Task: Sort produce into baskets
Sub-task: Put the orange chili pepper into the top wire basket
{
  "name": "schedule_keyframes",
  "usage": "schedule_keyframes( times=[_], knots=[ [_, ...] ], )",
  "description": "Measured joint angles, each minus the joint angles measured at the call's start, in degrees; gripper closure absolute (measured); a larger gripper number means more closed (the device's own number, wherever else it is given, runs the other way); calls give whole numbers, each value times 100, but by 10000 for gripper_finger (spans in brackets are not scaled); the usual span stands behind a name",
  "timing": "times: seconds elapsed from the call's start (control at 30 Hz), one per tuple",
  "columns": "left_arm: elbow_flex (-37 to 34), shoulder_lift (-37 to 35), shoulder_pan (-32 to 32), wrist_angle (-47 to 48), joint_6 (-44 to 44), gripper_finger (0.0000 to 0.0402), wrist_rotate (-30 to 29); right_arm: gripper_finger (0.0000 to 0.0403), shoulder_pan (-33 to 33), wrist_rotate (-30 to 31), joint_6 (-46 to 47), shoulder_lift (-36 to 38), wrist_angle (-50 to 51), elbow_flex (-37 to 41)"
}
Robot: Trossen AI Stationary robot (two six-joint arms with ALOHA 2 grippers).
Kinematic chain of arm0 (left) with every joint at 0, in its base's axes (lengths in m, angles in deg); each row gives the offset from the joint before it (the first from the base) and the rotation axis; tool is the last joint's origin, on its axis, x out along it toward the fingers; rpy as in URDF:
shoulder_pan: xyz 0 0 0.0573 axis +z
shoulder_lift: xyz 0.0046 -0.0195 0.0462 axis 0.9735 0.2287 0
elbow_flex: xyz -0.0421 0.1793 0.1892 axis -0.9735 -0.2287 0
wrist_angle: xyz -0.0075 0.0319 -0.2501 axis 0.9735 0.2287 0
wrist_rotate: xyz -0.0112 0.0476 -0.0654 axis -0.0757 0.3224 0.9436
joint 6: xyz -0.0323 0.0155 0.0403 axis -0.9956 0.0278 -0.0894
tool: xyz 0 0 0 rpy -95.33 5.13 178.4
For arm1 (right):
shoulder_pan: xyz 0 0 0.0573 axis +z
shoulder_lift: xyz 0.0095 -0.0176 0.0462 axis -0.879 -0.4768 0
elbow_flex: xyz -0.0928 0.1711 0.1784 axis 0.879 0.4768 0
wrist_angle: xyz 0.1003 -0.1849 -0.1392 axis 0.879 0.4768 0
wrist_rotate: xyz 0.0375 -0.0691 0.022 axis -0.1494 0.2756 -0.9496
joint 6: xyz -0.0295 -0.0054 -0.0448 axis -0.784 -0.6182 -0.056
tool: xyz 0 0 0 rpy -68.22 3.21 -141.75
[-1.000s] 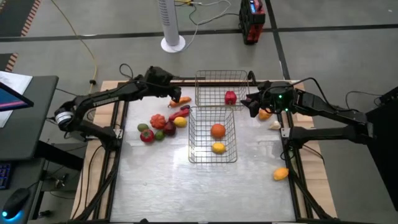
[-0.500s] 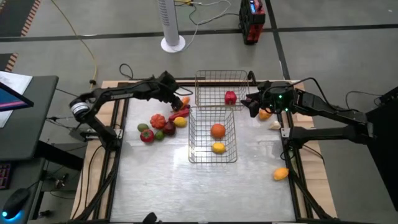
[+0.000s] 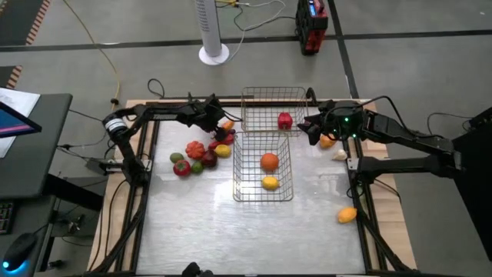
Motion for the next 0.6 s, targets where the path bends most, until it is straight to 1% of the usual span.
schedule_keyframes(
  times=[0.1, 0.17, 0.37, 0.5, 0.53, 0.6],
  knots=[
    [0, 34, -107, 61, 62, 116, -257, 137, 0, -1, 0, 0, 2, 0],
    [0, 34, -163, 67, 62, 134, -437, 137, 0, -2, 0, 0, 2, 0],
    [0, 34, -225, 121, 34, 222, -717, 137, 0, -2, -26, 0, 2, 0],
    [2, 22, -163, 246, -71, 277, -627, 137, 0, -4, -33, 0, 0, 0],
    [4, 18, -127, 289, -89, 286, -547, 137, 0, -4, -43, 0, 2, 0],
    [7, 3, -53, 351, -106, 289, -409, 137, 0, -4, -46, 0, 2, 0]
  ],
)
